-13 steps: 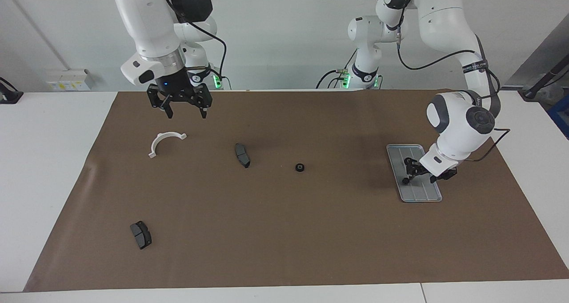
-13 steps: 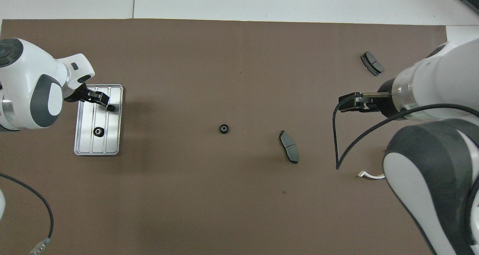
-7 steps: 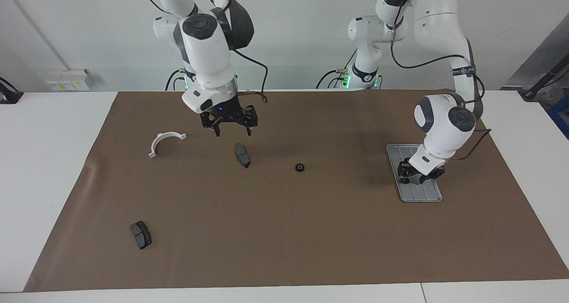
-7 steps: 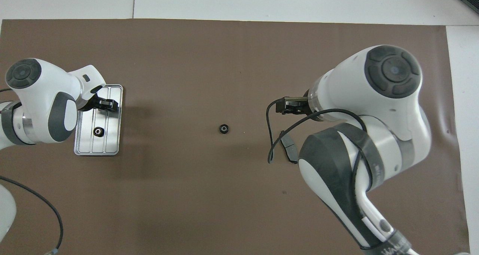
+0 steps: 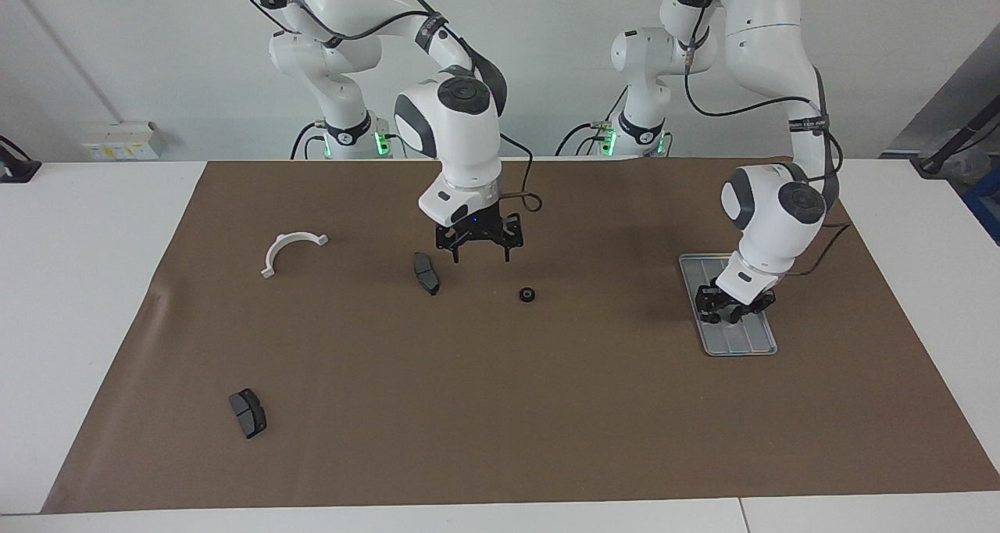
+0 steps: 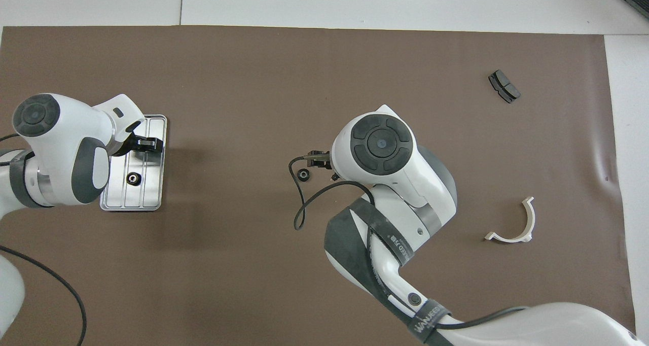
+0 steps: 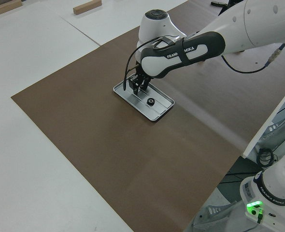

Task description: Place bearing gear from tray to pile

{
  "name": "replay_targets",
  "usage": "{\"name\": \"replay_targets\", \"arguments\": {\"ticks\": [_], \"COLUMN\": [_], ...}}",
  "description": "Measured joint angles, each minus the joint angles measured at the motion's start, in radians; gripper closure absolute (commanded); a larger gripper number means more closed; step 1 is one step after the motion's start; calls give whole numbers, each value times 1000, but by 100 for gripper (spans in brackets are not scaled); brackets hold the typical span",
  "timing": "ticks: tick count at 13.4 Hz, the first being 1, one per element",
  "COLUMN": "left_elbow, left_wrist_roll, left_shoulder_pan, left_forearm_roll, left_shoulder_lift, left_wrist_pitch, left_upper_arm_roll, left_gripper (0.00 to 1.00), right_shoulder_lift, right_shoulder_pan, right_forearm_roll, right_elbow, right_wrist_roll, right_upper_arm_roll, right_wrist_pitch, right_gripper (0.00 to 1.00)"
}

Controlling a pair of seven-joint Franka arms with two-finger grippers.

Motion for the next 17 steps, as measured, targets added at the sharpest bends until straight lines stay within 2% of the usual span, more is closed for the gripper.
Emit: {"name": "replay_targets", "arguments": {"ticks": [3, 7, 11, 13, 16, 17], "left_elbow": [-19, -23, -25, -25, -26, -26], "left_wrist_roll": [-33, -60, -63, -63, -64, -64], "left_shoulder_pan": [-9, -23, -25, -25, -26, -26], "left_forearm_roll": [0, 0, 0, 0, 0, 0], "left_shoulder_lift": [-11, -17, -19, -20, -20, -20], "left_wrist_pitch": [17, 17, 17, 17, 17, 17], "left_upper_arm_roll": [-2, -1, -1, -1, -2, -1], "left_gripper": [56, 63, 64, 69, 72, 73], "right_shoulder_lift": [83, 236, 280, 289, 302, 305], "right_shoulder_pan": [37, 86, 96, 100, 100, 100], "right_forearm_roll": [-133, -303, -320, -337, -348, -350], "right_elbow": [18, 57, 74, 75, 75, 75], "right_wrist_roll": [97, 221, 225, 225, 225, 225], "right_upper_arm_roll": [28, 57, 58, 58, 58, 58], "right_wrist_pitch": [21, 77, 126, 141, 141, 141], "right_gripper": [0, 0, 0, 0, 20, 22]}}
